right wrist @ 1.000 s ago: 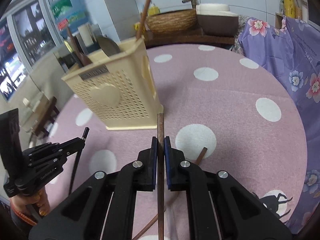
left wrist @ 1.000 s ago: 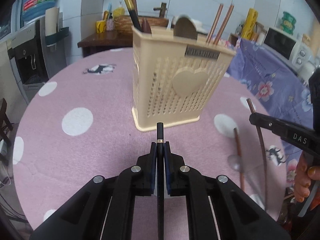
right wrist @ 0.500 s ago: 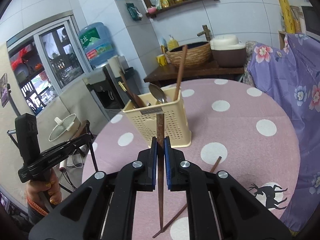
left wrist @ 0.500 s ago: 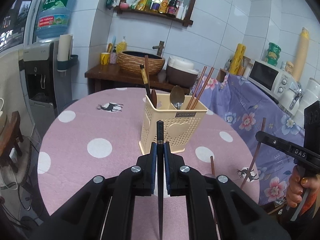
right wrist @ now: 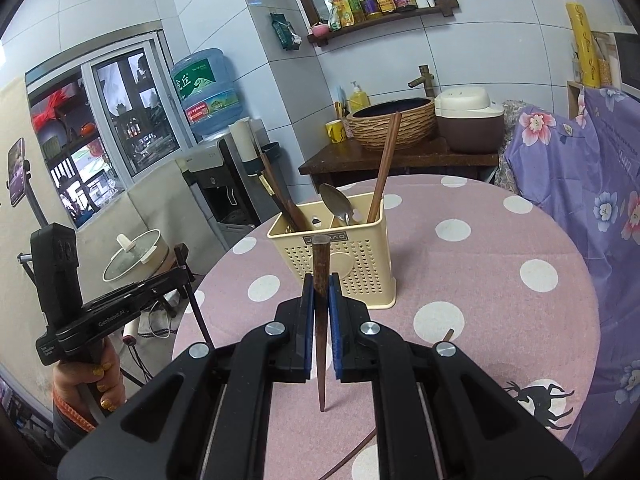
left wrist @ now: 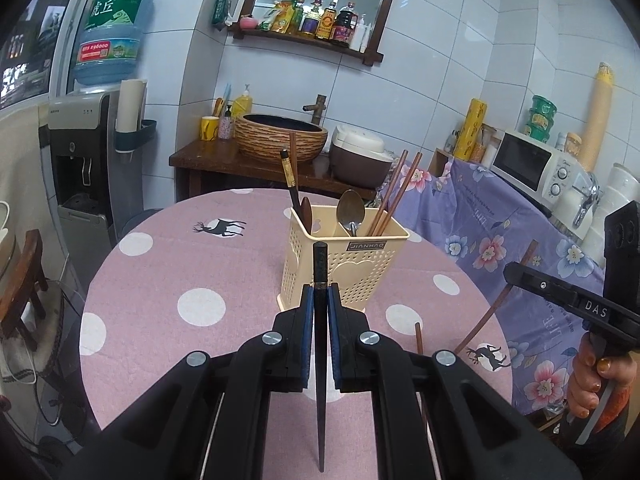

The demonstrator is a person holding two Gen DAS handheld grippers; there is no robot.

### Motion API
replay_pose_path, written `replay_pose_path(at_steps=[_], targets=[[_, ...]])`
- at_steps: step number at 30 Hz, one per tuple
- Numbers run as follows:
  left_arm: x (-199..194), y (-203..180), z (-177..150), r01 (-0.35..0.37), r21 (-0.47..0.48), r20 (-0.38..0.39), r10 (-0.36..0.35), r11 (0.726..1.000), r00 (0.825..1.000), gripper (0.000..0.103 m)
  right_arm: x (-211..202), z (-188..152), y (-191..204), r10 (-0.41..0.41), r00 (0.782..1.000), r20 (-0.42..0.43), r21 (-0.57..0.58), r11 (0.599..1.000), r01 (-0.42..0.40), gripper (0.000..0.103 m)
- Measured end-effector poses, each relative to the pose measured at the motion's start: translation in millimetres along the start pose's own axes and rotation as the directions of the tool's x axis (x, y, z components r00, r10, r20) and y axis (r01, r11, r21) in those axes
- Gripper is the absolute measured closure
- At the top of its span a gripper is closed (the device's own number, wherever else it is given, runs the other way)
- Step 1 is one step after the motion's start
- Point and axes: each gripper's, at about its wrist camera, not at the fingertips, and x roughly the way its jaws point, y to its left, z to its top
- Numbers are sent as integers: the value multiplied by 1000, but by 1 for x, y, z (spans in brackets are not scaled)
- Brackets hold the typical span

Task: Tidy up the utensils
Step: 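Lift both chopsticks over the cream holder and open both grippers to drop them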

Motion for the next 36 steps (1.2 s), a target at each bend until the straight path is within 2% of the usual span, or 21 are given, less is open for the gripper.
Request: replay_pose_path(at_steps=[8, 13, 18, 22, 26, 29, 32, 36], targets=[[1, -1, 7, 13, 18, 8, -14, 1000, 1000, 95, 8, 6, -1, -11, 1000, -13, -15, 1000, 11, 95], [0, -4, 24, 41, 29, 19, -42, 999, 999, 95, 7, 21, -1, 1, 1000, -6, -20, 1000, -1, 95], [-6, -15, 67, 81, 56, 61, -85, 995, 995, 95, 3, 64, 7, 12, 1000, 24, -45, 999, -11, 95], [-10, -25, 116, 97, 74, 104, -104, 993, 989, 95, -2, 119, 11, 15, 996, 86, -42, 999, -11, 95], [-11, -36, 162, 62, 94, 169, -77, 994, 983, 95, -4, 165, 16, -30, 986, 167, -58, 998, 40, 95], [-2, -40, 179, 5, 99, 208, -26, 995, 978, 95, 6, 184, 16, -80, 974, 214, -63, 993, 95, 95], [16, -36, 180, -34, 91, 216, 13, 995, 976, 95, 25, 182, 9, -100, 971, 216, -60, 992, 115, 95], [49, -24, 160, -54, 76, 161, 41, 996, 986, 95, 58, 159, -2, -118, 983, 141, -49, 991, 126, 95]])
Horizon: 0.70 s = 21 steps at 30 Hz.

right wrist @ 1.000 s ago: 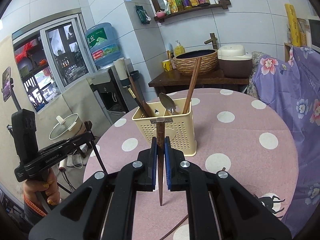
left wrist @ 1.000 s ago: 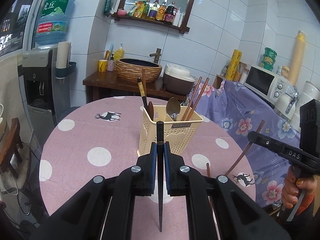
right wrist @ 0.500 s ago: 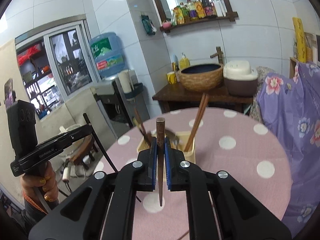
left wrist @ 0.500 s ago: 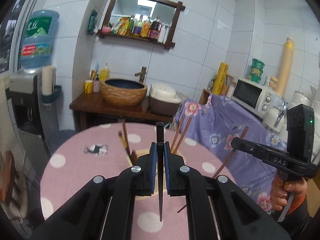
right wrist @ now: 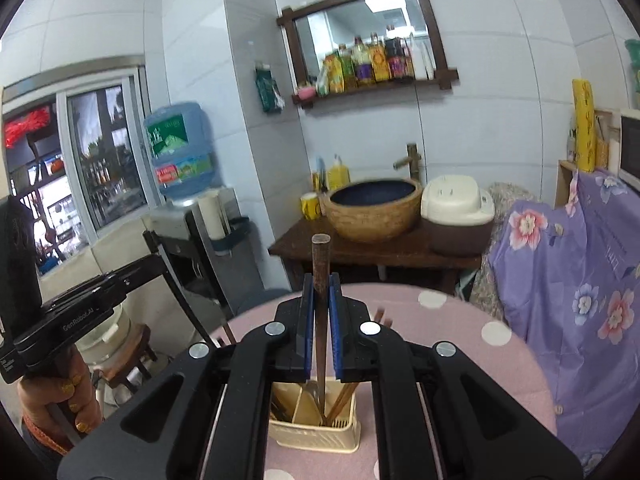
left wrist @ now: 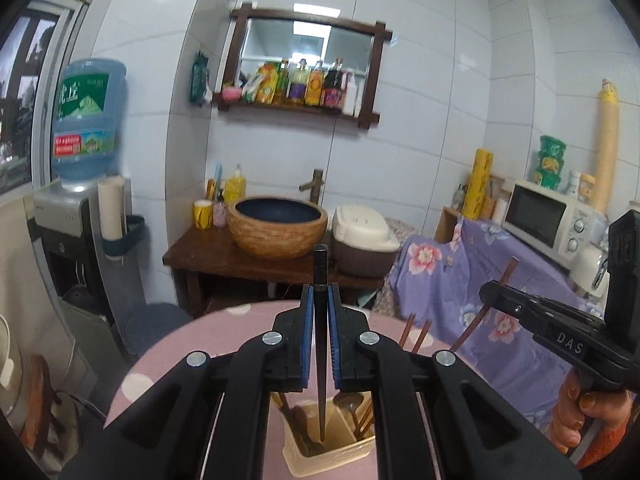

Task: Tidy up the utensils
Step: 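Lift both chopsticks over the cream holder and open both grippers to drop them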

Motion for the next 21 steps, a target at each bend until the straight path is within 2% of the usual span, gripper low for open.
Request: replay_pose_path(at_steps=[5, 11, 18, 20, 21], targets=[[29, 10, -45, -17, -21, -89, 15, 1000, 996, 95, 23, -33, -3, 12, 998, -62, 6, 1000, -12, 95], [50, 24, -75, -26, -73, -163, 13, 997, 987, 95, 40, -57, -5, 1, 994, -105, 13, 1000, 1, 95], [49, 24, -83, -31, -73, -161, 19, 997, 987, 94, 43, -73, -11, -6, 996, -86, 22, 1000, 8, 95], [43, 22, -85, -30, -62, -152, 20, 998, 988, 90, 40, -75, -11, -11, 997, -75, 14, 1000, 12, 94], [37, 20, -87, -27, -55, -142, 19, 998, 990, 81, 37, -77, -10, -14, 998, -68, 9, 1000, 15, 92]])
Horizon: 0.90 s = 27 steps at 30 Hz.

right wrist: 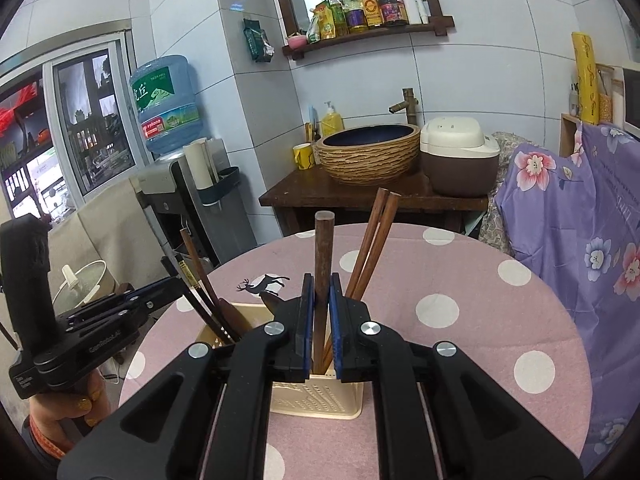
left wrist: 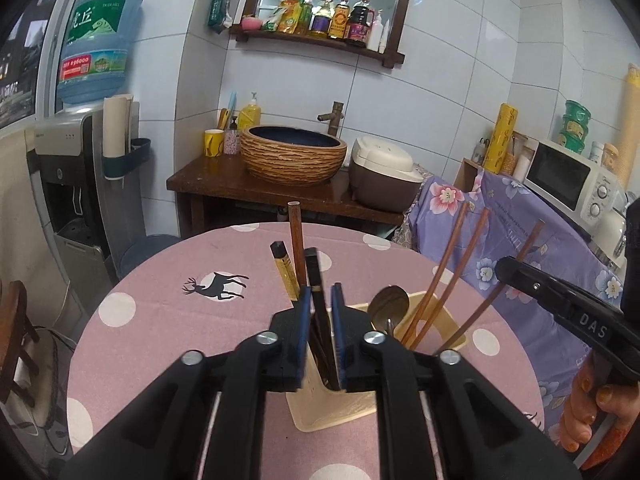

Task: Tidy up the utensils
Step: 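Lift both chopsticks over the cream holder and open both grippers to drop them, then lower the right tool to the metal spoon while the left tool approaches a brown chopstick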

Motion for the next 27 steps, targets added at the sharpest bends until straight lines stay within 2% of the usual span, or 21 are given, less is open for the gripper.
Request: replay_pose_path(at_steps=[1, 2, 3, 4, 10, 16, 19, 22, 27], targets=[[-6, -1, -4, 2, 5, 10, -2, 1000, 1000, 67, -4, -3, 0, -2, 1000, 6, 1, 1000, 2, 84], [-11, -2, -8, 4, 6, 19, -4, 1000, 1000, 59, -8, -6, 0, -3, 1000, 11, 4, 1000, 3, 70], [-15, -2, -12, 9, 6, 26, -9, 1000, 1000, 52, -13, -10, 0, -8, 1000, 18, 7, 1000, 8, 62], [-19, -4, -18, 13, 11, 29, -14, 1000, 999, 51, -17, -15, 0, -15, 1000, 23, 4, 1000, 15, 56], [-31, -3, -66, 0, 21, -26, 1, 1000, 1000, 43, -34, -55, 3, -47, 999, -21, -47, 998, 46, 56], [-22, 15, -121, 0, -45, -165, -8, 999, 986, 42, -32, -111, -6, -54, 989, -140, -81, 996, 43, 56], [-20, 23, -143, -20, -80, -203, 3, 997, 979, 42, -24, -138, -17, -52, 976, -211, -55, 998, 41, 56], [-19, 26, -157, -48, -72, -231, 30, 996, 972, 42, -16, -162, -22, -59, 960, -274, -57, 997, 45, 56], [-23, 23, -168, -48, -56, -246, 33, 997, 969, 42, -7, -192, -18, -63, 934, -353, -100, 995, 29, 56]])
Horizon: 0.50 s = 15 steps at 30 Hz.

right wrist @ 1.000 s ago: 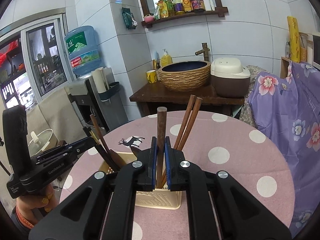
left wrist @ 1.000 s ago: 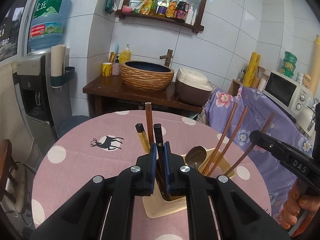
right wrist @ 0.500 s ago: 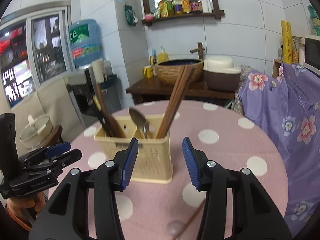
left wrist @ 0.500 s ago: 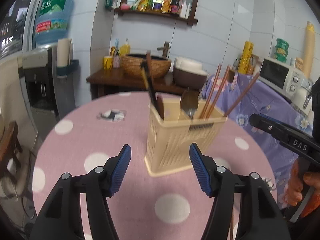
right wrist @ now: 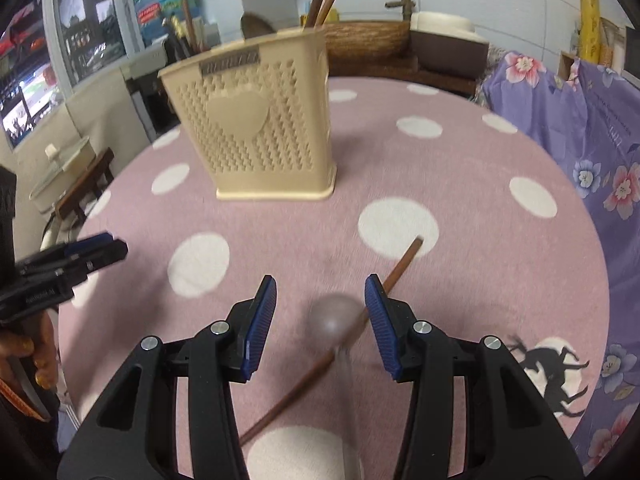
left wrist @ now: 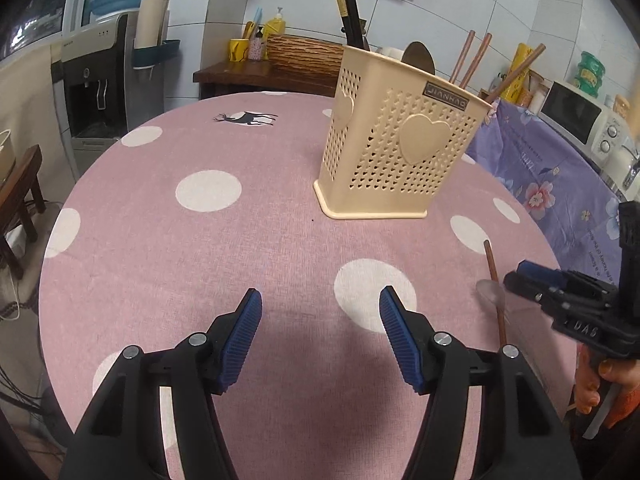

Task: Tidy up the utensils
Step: 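Lower the right tool to the metal spoon while the left tool approaches a brown chopstick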

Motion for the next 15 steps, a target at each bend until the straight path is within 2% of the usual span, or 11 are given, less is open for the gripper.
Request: replay_pose_path(at_steps=[6, 12, 15], targets=[[-2, -10, -4, 19, 20, -4, -19, 1000, 1000, 42, 14, -9, 5, -31, 998, -63, -34, 999, 28, 56], [-1, -13, -6, 29, 18, -9, -29, 999, 1000, 42, 17, -13, 0, -64, 995, -82, -17, 998, 63, 57], [1, -14, -7, 36, 16, -16, -36, 999, 999, 42, 20, -16, 1, -90, 992, -91, -27, 996, 88, 64]])
